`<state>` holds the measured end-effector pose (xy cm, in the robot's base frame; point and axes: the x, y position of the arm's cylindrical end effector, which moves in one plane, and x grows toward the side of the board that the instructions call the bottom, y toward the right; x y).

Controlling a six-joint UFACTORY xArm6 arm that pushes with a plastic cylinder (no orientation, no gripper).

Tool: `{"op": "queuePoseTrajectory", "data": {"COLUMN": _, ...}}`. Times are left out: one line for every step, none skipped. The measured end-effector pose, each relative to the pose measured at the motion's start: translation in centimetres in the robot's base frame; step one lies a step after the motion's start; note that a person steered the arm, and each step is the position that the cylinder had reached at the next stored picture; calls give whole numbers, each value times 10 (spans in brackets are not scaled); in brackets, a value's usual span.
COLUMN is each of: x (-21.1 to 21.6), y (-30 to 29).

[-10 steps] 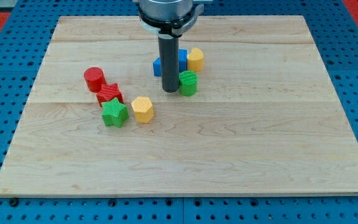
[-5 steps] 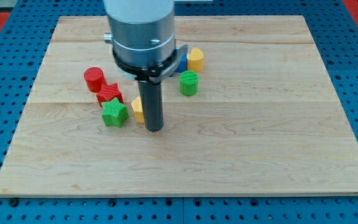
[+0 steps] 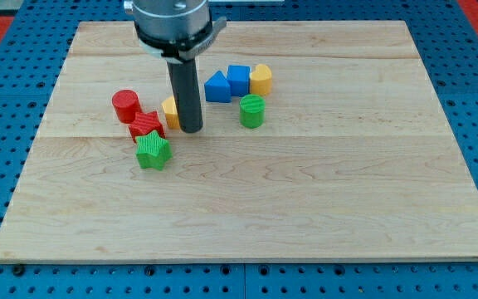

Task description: Place the yellow hexagon left to the blue triangle

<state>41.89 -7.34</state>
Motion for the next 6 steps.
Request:
{"op": "queuePoseTrajectory", "data": {"x": -15, "y": -13}}
{"op": "queuePoseTrajectory", "data": {"x": -17, "y": -13}}
{"op": "queuePoseTrajectory", "data": {"x": -20, "y": -22}}
{"op": "queuePoseTrajectory", "data": {"x": -20, "y": -37}}
{"op": "queuePoseTrajectory", "data": {"x": -27, "y": -41}}
{"op": "queuePoseTrajectory", "data": {"x": -42, "y": -41}}
